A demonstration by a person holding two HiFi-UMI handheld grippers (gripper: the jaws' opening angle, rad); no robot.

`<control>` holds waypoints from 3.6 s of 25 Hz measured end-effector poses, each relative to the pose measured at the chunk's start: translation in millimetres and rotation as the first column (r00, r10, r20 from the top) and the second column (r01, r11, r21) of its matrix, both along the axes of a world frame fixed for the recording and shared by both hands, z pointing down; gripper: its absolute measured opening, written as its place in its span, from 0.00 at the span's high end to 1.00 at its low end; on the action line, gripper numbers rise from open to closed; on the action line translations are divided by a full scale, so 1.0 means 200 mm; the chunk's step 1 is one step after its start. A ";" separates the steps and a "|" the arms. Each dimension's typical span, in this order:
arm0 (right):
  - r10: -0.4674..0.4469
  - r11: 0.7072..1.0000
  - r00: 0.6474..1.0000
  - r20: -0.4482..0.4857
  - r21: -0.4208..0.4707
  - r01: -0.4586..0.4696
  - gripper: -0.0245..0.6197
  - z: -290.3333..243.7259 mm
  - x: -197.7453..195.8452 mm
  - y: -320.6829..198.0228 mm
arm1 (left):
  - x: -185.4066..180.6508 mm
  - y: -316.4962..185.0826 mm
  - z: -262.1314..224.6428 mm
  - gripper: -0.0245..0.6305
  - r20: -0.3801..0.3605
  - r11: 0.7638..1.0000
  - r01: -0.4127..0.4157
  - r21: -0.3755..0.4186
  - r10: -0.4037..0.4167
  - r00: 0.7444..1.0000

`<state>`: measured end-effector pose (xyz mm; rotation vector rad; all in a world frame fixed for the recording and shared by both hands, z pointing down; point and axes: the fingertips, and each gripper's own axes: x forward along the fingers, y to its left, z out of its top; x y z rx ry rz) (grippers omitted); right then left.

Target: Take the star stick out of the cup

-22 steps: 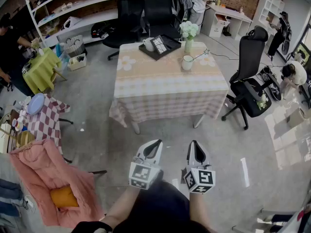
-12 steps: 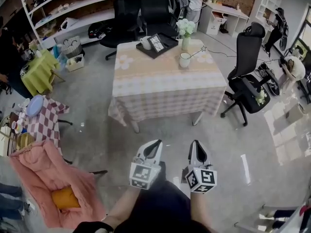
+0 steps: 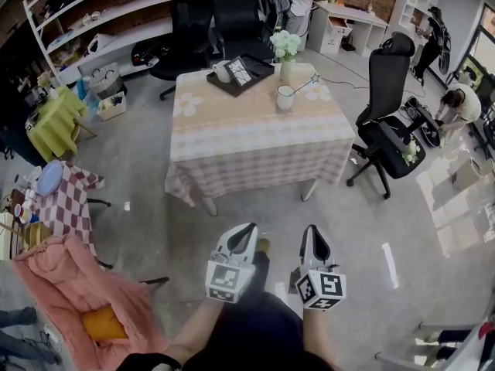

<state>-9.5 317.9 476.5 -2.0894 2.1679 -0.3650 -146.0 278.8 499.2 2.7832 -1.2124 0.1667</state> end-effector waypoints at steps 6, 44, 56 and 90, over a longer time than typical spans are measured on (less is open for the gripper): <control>-0.003 1.000 1.000 -0.004 -0.005 0.003 0.96 0.02 0.06 -0.12 | 0.07 -0.13 0.01 0.95 0.003 1.000 0.000 -0.005 0.000 1.000; -0.059 0.998 0.998 0.014 -0.015 0.060 0.96 -0.07 0.35 -1.12 | 0.33 -1.15 -0.05 0.95 0.009 0.998 0.062 -0.022 -0.062 0.998; -0.044 0.999 0.999 -0.001 -0.006 0.044 0.96 -0.09 0.47 -1.46 | 0.46 -1.50 -0.09 0.95 -0.006 1.000 0.022 -0.002 -0.022 1.000; 0.003 1.000 0.999 0.045 0.016 -0.004 0.96 -0.06 0.59 -1.71 | 0.58 -1.78 -0.10 0.95 0.011 0.999 -0.030 0.033 0.030 0.999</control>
